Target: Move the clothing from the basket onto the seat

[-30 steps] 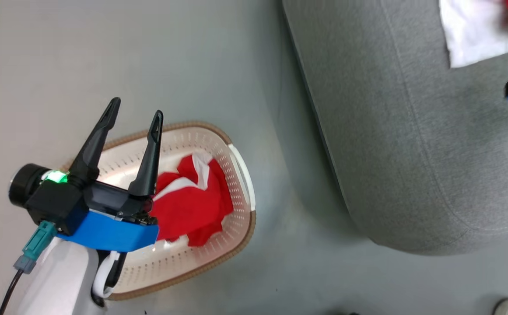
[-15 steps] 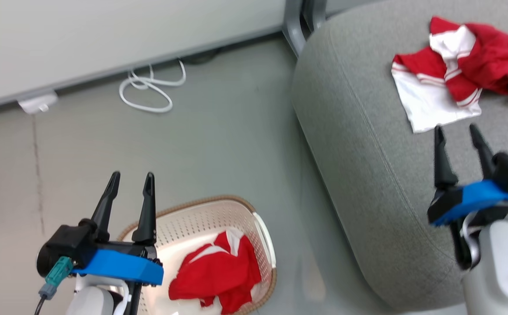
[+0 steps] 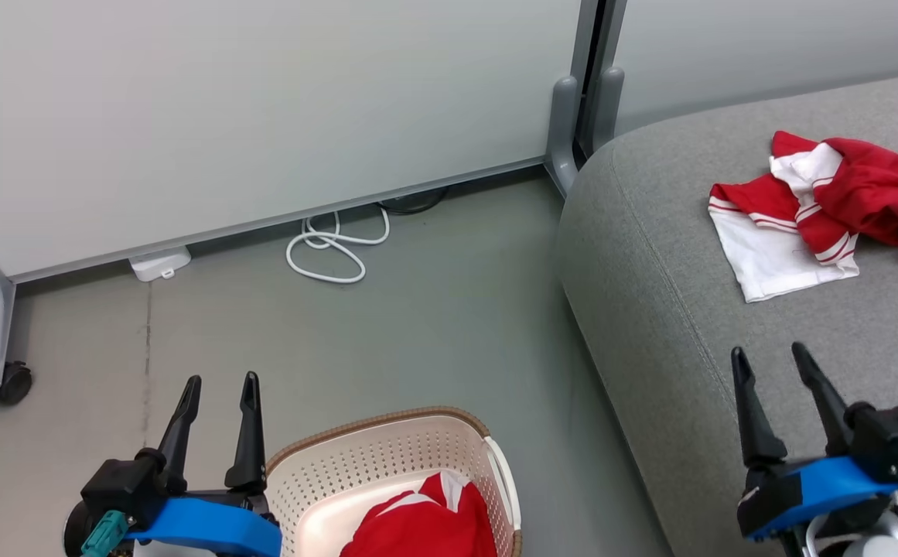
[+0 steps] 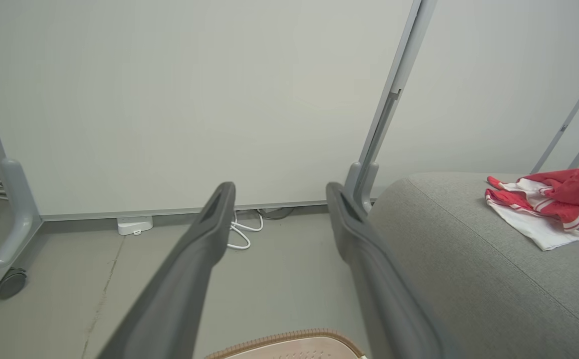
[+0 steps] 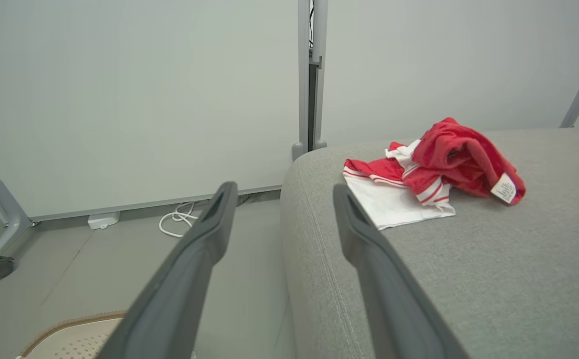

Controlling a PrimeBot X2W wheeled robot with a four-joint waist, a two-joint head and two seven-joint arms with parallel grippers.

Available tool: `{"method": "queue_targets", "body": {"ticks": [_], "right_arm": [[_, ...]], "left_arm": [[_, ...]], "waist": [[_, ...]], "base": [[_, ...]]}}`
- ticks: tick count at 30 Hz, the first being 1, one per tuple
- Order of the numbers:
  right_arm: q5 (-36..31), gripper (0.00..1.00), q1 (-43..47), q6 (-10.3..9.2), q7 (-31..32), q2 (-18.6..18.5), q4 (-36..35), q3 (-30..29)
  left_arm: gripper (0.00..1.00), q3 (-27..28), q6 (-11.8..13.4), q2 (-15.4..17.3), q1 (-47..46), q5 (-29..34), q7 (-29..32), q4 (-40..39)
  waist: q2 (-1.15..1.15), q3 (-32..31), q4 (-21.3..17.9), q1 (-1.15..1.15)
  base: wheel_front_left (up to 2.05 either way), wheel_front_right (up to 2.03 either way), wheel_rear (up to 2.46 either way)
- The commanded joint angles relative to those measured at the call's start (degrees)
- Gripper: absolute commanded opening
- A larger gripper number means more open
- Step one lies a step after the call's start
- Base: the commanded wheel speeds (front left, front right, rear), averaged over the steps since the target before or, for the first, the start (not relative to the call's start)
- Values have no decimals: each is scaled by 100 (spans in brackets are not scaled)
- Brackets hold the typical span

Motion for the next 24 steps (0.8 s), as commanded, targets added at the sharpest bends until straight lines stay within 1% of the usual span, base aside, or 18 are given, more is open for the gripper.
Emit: {"method": "queue_targets", "body": {"ticks": [1,6,10,11,19,24], "right_arm": [[73,100,183,1,64,10,-142,30],[156,100,443,2,175,12,-387,32],[131,100,537,1,214,13,-477,49],[131,100,537,1,214,13,-477,49],[104,100,584,1,259,12,-517,167],[154,100,616,2,255,11,-443,242]], "left_arm": [[100,46,-44,-23,51,54,-17,16],[100,99,-36,-73,90,45,-16,55],[100,74,-37,-84,110,33,-16,92],[100,74,-37,-84,110,33,-16,92],[100,169,-38,-65,145,16,-17,119],[100,297,-39,-70,170,13,-17,116]], "waist": [[0,-40,23,2],[0,-62,157,2],[0,-88,359,2],[0,-88,359,2],[0,-164,799,2],[0,-199,1006,2]], "base": [[0,0,0],[0,0,0],[0,0,0],[0,0,0],[0,0,0],[0,0,0]]}}
